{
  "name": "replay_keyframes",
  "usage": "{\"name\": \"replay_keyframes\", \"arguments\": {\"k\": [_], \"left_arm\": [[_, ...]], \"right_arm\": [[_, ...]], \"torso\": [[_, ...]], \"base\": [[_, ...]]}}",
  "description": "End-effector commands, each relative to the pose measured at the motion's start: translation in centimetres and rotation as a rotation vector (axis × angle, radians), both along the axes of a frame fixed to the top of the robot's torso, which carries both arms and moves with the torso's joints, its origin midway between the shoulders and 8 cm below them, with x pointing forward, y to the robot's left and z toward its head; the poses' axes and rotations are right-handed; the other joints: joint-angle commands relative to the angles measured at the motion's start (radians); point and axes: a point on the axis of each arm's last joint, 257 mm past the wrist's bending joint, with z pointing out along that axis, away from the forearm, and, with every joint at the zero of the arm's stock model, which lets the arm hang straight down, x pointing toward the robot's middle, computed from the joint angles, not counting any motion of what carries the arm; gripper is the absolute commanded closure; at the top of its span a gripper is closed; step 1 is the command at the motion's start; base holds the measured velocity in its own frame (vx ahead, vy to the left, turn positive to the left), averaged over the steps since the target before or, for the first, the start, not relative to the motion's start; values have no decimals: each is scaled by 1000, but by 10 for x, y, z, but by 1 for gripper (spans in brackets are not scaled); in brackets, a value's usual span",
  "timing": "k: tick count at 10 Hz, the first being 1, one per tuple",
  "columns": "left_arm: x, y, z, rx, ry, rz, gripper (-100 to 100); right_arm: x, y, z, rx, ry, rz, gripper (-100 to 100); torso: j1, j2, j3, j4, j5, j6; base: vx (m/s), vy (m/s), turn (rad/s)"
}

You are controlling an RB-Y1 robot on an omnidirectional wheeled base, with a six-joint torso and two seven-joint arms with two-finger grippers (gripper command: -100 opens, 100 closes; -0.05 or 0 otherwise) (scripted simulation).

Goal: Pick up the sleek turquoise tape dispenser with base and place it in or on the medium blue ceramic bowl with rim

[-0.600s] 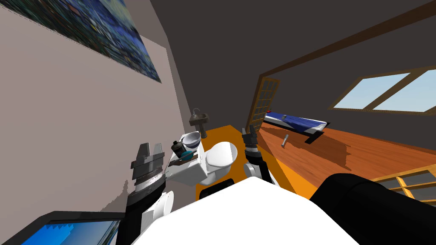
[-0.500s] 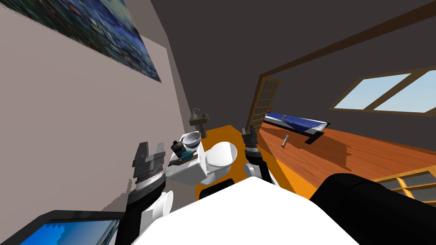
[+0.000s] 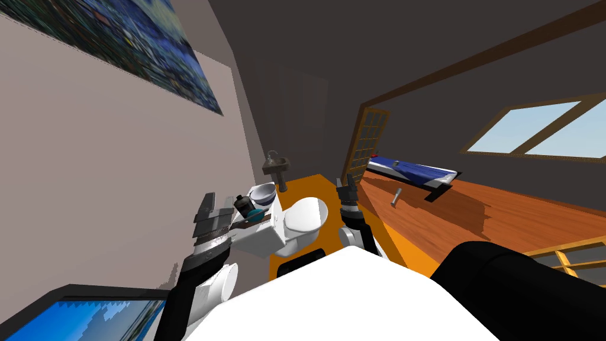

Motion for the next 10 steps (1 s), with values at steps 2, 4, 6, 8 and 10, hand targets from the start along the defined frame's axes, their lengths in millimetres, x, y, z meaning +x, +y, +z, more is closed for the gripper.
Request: {"name": "replay_keyframes", "arguments": {"k": [2, 4, 6, 8, 10], "left_arm": [[11, 0, -3, -13, 41, -26, -100], [21, 0, -7, -27, 78, -49, -100], [32, -1, -12, -43, 119, -72, -100], [42, -2, -15, -58, 154, -96, -100], [50, -4, -17, -73, 182, -120, -100]], "right_arm": [[0, 0, 0, 0, 0, 0, 0], [0, 0, 0, 0, 0, 0, 0], [0, 0, 0, 0, 0, 0, 0], [0, 0, 0, 0, 0, 0, 0], [0, 0, 0, 0, 0, 0, 0]], "torso": [[-1, 0, 0, 0, 0, 0], [0, 0, 0, 0, 0, 0], [-1, 0, 0, 0, 0, 0], [-2, 0, 0, 0, 0, 0], [1, 0, 0, 0, 0, 0]], "base": [[-17, -55, 19], [-14, -56, 23], [-22, -66, 24], [-22, -71, 25], [-11, -33, 19]]}}
